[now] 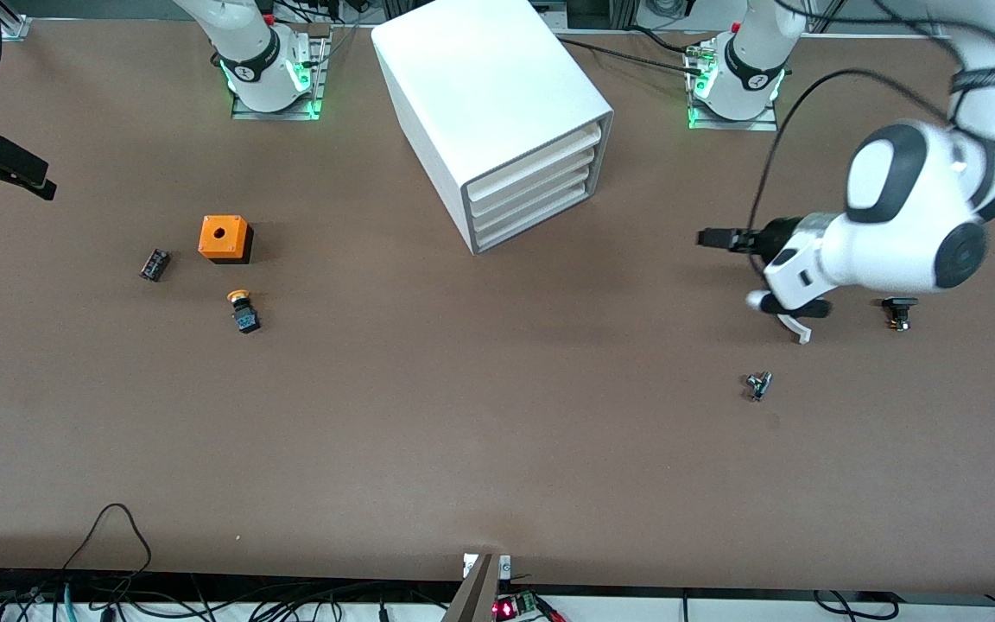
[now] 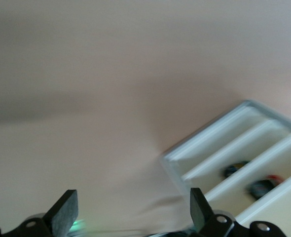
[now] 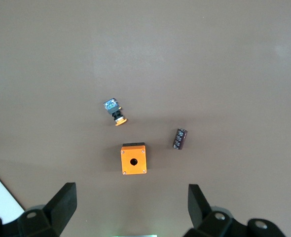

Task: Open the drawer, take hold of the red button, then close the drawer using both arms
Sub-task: 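Reach the left gripper to the white cabinet's drawer front and grasp it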

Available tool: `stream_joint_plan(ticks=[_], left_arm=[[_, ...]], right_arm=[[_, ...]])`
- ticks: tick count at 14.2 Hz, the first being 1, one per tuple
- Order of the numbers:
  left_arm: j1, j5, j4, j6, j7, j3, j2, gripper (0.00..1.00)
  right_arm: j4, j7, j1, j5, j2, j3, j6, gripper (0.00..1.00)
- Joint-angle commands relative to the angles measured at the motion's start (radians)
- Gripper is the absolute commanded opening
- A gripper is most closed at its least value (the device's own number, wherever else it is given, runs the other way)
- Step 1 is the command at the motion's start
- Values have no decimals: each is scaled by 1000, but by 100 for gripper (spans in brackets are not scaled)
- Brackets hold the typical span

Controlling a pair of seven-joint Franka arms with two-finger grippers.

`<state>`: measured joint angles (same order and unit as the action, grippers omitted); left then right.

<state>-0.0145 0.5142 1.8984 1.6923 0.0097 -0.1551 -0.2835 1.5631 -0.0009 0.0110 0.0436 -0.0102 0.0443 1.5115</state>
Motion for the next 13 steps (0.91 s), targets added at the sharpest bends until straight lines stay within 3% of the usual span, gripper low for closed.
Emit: stream_joint_plan(ticks=[1, 4, 8, 11, 13], left_arm=[[-2, 218, 152, 85, 132, -44, -17, 100], [16, 427, 253, 121, 310, -84, -71, 100], [47, 587, 343, 193, 458, -171, -103, 100], [48, 606, 363, 222, 458, -239, -103, 98], [54, 607, 373, 225, 457, -262, -105, 85]], right_arm=[[14, 2, 12, -8, -16, -7, -5, 100], [15, -2, 12, -8, -16, -7, -5, 100], [14, -5, 14, -10, -14, -4, -7, 100], [14, 4, 14, -8, -16, -4, -7, 100], [14, 4, 14, -10, -16, -4, -7, 100]])
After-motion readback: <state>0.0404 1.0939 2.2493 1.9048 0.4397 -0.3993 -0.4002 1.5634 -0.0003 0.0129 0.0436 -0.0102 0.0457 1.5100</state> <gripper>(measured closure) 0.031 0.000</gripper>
